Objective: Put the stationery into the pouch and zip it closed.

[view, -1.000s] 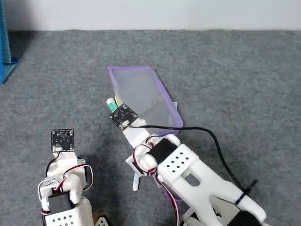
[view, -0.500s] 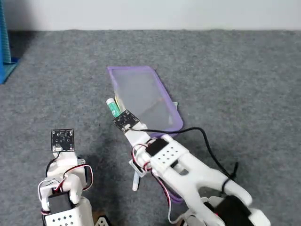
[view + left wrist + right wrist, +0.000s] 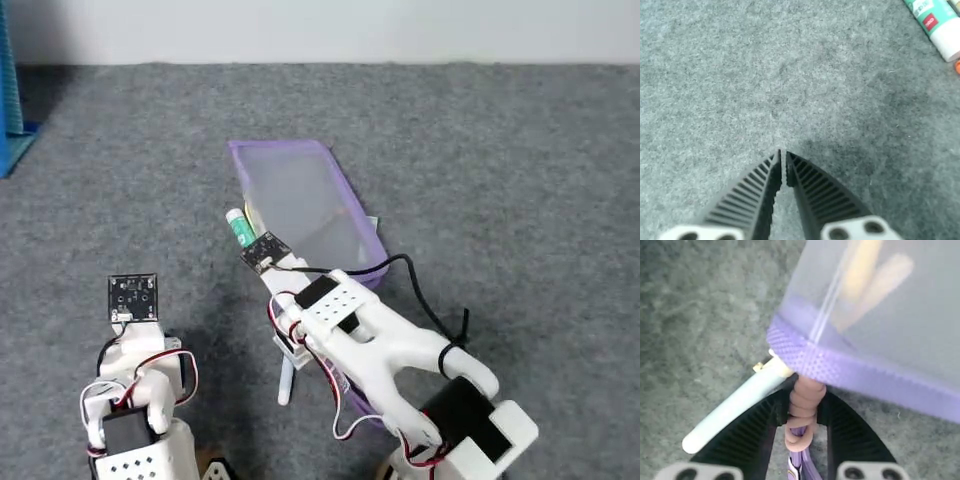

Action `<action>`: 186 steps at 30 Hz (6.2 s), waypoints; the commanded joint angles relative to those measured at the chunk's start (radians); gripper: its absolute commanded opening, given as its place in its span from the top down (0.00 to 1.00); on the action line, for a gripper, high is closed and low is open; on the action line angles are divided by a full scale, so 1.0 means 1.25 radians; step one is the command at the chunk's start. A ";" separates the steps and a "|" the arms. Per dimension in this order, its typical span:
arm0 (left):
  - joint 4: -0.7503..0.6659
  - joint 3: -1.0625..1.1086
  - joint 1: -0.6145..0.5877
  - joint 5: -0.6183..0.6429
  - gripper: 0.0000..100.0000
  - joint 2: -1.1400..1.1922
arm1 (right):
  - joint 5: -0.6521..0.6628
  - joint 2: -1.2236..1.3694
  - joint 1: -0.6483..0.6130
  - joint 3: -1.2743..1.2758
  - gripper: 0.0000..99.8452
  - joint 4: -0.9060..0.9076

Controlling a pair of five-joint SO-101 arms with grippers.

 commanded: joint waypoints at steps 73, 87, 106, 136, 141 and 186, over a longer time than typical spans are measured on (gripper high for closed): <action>0.080 -0.377 0.394 0.234 0.73 -0.011 | 0.000 -0.814 0.019 -0.027 0.99 0.284; -0.088 -0.279 0.519 0.234 0.73 -0.010 | -0.001 -0.818 0.018 -0.026 0.99 0.292; -0.231 -0.150 0.506 0.230 0.87 -0.010 | -0.001 -0.822 -0.028 -0.026 0.99 0.355; -0.232 -0.125 0.428 0.288 0.99 -0.011 | 0.150 -0.999 0.247 -0.027 0.99 0.483; -0.232 -0.125 0.435 0.290 0.99 -0.011 | 0.151 -1.116 0.244 -0.027 0.99 0.516; -0.295 -0.105 0.466 0.253 0.99 -0.011 | 0.145 -1.178 0.196 -0.032 0.86 0.543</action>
